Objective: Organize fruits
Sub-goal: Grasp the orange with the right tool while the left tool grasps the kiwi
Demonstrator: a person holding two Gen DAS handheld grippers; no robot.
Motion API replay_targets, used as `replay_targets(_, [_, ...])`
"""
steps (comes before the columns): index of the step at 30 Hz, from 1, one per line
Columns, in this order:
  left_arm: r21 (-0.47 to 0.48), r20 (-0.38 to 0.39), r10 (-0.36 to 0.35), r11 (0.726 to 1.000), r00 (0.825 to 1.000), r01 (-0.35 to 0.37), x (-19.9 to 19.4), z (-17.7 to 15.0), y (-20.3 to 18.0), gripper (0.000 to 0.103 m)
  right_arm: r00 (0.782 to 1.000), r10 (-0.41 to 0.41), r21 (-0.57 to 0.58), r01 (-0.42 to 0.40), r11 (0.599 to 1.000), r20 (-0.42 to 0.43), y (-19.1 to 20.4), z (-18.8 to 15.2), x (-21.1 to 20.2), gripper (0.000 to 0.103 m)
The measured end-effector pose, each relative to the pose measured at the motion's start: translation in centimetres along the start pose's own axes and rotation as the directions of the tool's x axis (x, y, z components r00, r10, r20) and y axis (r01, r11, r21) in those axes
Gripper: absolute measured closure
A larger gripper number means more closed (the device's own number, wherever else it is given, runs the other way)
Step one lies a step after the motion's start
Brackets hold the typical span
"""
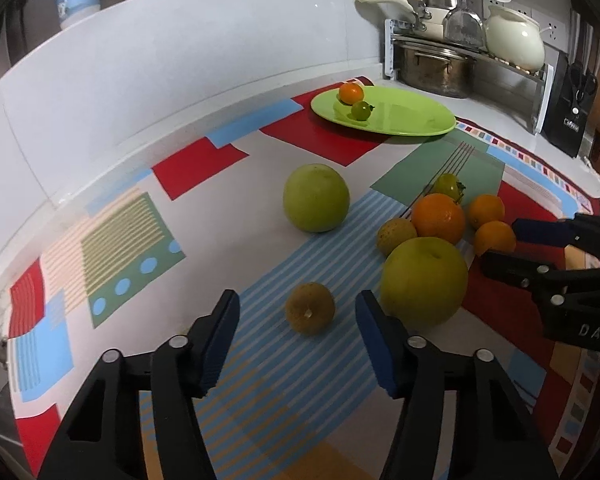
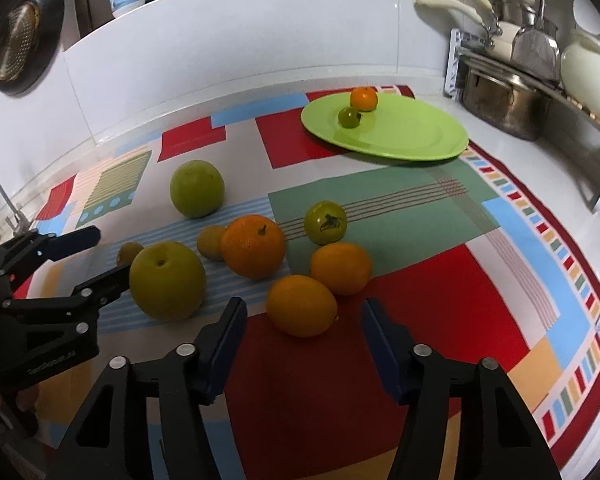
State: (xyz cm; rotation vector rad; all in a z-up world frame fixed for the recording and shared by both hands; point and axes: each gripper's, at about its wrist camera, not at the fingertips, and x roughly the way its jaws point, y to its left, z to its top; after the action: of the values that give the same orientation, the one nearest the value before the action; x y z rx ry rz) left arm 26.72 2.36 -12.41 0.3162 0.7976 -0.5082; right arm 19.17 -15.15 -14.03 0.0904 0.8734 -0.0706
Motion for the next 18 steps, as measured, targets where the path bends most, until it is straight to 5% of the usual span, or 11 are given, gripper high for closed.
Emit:
replay_targets(8, [-0.031,-0.050,-0.049,0.998,0.998,0.048,1.5,0.0,0.0,0.072,0.999,0.027,0.005,-0.027,1.000,-0.018,0.0,0.2,0.8,0.058])
replay_targets(18, [-0.035,-0.034,-0.028,0.999,0.999,0.027,0.7,-0.2,-0.4,0.075,0.999,0.039,0.005,-0.039,0.999,-0.011,-0.1,0.1,0.6,0.064])
